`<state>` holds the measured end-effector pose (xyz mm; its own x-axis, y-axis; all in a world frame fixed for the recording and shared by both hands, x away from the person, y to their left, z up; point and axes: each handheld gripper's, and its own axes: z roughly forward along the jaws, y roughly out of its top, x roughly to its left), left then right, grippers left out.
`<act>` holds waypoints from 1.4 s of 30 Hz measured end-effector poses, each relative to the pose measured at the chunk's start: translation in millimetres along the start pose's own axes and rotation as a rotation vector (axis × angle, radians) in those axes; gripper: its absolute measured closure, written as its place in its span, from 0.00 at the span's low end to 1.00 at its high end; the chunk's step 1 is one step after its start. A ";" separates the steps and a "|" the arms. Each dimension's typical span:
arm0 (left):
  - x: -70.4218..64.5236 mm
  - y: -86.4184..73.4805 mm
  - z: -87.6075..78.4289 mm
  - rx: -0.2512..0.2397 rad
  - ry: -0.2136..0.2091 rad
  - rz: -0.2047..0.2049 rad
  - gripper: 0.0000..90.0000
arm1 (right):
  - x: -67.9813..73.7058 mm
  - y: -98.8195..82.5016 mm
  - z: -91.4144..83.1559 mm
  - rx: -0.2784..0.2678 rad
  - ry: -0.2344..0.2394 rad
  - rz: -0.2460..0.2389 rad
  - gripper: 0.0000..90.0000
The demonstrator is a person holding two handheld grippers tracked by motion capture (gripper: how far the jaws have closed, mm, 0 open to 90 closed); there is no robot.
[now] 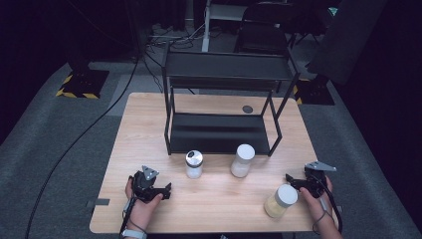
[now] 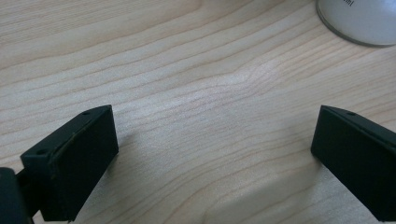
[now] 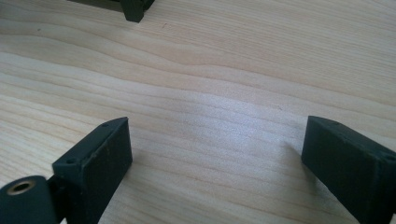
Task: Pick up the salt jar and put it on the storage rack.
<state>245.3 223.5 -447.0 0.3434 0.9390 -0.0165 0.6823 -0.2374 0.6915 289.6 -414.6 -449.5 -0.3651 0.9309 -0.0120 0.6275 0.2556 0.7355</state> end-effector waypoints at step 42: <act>-14.2 34.3 -56.2 -0.260 -0.118 0.067 0.04 | 1.0 0.3 0.1 0.002 -0.006 0.005 0.08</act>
<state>227.6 216.0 -382.5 0.4652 0.8844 -0.0374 0.4723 -0.2123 0.8555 289.5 -413.6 -449.4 -0.3583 0.9335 -0.0124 0.6308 0.2518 0.7339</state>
